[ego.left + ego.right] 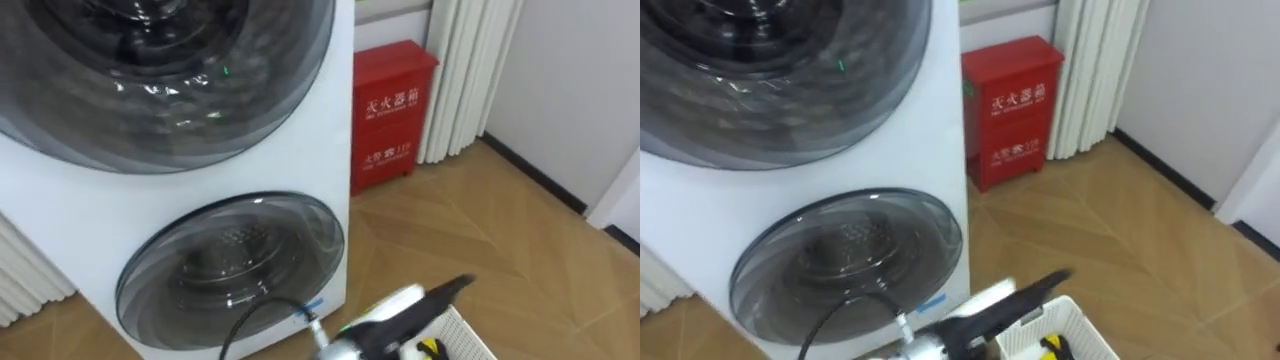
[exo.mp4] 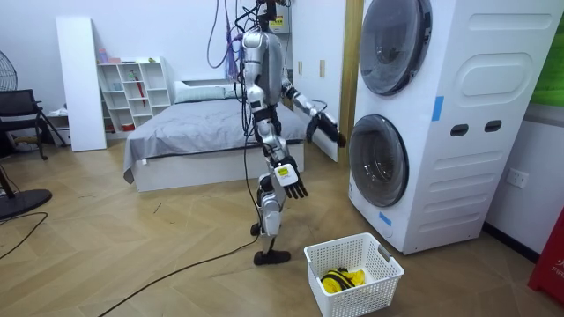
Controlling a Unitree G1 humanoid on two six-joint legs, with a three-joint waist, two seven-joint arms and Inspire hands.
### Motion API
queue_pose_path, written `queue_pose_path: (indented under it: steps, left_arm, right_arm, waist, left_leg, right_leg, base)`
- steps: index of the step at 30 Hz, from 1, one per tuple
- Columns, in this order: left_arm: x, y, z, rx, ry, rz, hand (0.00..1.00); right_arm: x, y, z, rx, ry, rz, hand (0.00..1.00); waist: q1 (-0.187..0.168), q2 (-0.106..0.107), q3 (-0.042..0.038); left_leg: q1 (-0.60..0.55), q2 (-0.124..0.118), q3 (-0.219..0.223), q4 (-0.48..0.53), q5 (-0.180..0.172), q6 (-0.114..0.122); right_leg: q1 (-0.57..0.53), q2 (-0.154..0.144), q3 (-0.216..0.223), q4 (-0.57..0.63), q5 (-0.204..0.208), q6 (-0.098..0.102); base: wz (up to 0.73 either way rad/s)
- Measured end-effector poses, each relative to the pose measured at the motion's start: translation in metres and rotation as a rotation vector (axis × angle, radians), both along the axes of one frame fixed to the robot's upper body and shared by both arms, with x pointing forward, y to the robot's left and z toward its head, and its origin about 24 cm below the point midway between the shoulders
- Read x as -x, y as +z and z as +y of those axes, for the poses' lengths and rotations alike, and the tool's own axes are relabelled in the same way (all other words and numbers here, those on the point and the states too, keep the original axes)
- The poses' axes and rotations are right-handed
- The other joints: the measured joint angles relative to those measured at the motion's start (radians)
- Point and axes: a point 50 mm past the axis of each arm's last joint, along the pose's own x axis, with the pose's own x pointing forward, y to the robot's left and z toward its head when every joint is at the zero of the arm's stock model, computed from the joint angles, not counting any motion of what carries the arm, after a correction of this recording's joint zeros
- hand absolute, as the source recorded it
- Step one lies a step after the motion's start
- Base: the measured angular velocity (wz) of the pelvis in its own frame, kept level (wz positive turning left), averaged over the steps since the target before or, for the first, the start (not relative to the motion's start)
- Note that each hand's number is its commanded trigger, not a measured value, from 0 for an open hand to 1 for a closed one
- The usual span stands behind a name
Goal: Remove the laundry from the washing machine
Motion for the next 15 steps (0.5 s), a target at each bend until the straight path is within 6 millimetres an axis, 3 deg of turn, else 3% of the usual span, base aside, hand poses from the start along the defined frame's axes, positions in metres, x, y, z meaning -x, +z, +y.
queue_pose_path:
  steps: [1, 2, 3, 5, 6, 8, 11, 15]
  left_arm:
    - [0.011, -0.020, 0.031, -0.073, 0.125, 0.062, 0.00]
    - [0.024, -0.036, 0.063, -0.141, 0.252, 0.115, 0.00]
    - [0.033, -0.043, 0.077, -0.175, 0.312, 0.136, 0.00]
    - [0.072, -0.065, 0.135, -0.334, 0.529, 0.232, 0.00]
    - [0.082, -0.068, 0.148, -0.375, 0.568, 0.256, 0.00]
    - [0.123, -0.075, 0.181, -0.490, 0.679, 0.318, 0.00]
    - [0.166, -0.079, 0.201, -0.621, 0.752, 0.385, 0.00]
    - [0.201, -0.085, 0.197, -0.681, 0.775, 0.487, 0.00]
  right_arm:
    - [0.005, -0.001, -0.001, -0.003, -0.023, 0.003, 0.00]
    - [0.012, -0.001, -0.003, -0.008, -0.059, 0.010, 0.00]
    - [0.016, -0.002, -0.004, -0.006, -0.069, 0.015, 0.00]
    - [0.029, -0.003, -0.006, 0.000, -0.087, 0.043, 0.00]
    - [0.032, -0.003, -0.007, 0.002, -0.090, 0.048, 0.00]
    - [0.038, -0.004, -0.009, 0.012, -0.098, 0.064, 0.00]
    - [0.043, -0.004, -0.012, 0.024, -0.091, 0.081, 0.00]
    - [0.046, -0.005, -0.013, 0.029, -0.096, 0.098, 0.00]
  waist:
    - [0.020, -0.001, -0.0073]
    - [0.048, -0.010, -0.0090]
    - [0.063, -0.015, -0.0096]
    - [0.113, -0.033, -0.0202]
    - [0.123, -0.033, -0.0209]
    - [0.152, -0.029, -0.0236]
    - [0.192, -0.020, -0.0201]
    - [0.224, -0.006, -0.0187]
  left_leg:
    - [-0.002, 0.002, -0.003, 0.000, 0.000, 0.000]
    - [-0.001, 0.003, -0.005, -0.001, 0.000, 0.000]
    - [0.000, 0.004, -0.006, -0.001, 0.000, 0.000]
    - [0.000, 0.008, -0.029, 0.000, -0.003, -0.006]
    - [0.001, 0.008, -0.039, 0.000, -0.005, -0.009]
    - [0.009, 0.008, -0.057, 0.000, -0.011, -0.016]
    - [0.031, 0.004, -0.066, -0.004, -0.011, -0.016]
    - [0.042, 0.004, -0.080, -0.005, -0.016, -0.016]
  right_leg:
    - [0.002, 0.002, -0.001, -0.003, 0.000, -0.001]
    - [0.005, 0.003, -0.002, -0.004, 0.000, -0.001]
    - [0.004, 0.004, -0.004, -0.004, 0.000, -0.002]
    - [0.009, 0.006, -0.038, -0.004, 0.000, -0.002]
    - [0.014, 0.006, -0.050, -0.005, 0.000, -0.002]
    - [0.024, 0.004, -0.088, -0.005, 0.000, -0.002]
    - [0.050, -0.001, -0.130, -0.008, 0.001, -0.002]
    - [0.070, -0.003, -0.143, -0.009, 0.001, -0.002]
  base:
    - [-0.09]
    - [-0.06]
    - [-0.08]
    - [0.05]
    - [0.30]
    - [0.27]
    - [0.11]
    - [0.15]
